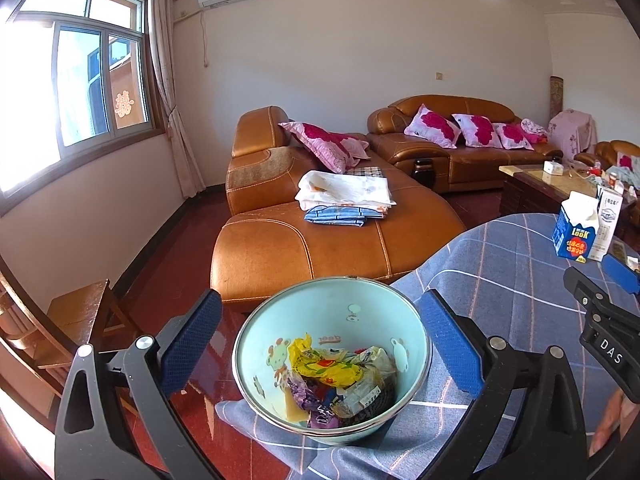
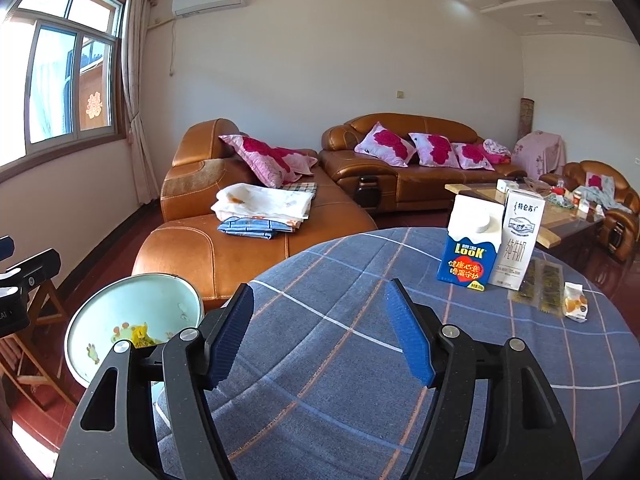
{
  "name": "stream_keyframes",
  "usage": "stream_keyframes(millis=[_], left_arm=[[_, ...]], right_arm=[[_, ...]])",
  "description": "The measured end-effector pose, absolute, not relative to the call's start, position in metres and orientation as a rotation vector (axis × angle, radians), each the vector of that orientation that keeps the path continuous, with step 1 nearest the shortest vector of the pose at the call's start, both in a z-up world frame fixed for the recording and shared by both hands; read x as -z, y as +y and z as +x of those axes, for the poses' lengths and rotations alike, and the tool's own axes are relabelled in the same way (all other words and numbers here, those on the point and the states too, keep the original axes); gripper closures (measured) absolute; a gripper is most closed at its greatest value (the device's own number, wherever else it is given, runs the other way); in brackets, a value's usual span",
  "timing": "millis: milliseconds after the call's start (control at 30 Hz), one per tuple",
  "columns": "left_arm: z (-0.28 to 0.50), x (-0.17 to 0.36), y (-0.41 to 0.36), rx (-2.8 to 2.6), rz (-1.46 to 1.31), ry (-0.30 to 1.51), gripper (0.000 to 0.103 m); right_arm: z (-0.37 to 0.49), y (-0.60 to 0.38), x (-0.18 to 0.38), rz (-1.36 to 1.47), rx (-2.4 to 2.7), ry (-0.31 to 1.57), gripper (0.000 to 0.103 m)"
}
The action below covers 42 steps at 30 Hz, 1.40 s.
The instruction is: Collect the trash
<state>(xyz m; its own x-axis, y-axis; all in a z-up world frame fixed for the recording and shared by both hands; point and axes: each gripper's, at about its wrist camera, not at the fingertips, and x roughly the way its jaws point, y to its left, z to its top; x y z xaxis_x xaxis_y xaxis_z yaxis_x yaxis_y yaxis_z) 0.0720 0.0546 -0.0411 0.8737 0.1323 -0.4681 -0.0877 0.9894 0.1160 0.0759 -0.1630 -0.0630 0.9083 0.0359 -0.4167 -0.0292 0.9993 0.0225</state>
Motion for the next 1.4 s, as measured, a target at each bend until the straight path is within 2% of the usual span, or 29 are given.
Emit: stream_keyframes(millis=[1400], left_arm=[[0.0735, 0.0456, 0.0472, -0.112, 0.149, 0.526, 0.006]], right_arm=[[0.0706, -0.1586, 0.062, 0.008, -0.051, 0.439, 0.031]])
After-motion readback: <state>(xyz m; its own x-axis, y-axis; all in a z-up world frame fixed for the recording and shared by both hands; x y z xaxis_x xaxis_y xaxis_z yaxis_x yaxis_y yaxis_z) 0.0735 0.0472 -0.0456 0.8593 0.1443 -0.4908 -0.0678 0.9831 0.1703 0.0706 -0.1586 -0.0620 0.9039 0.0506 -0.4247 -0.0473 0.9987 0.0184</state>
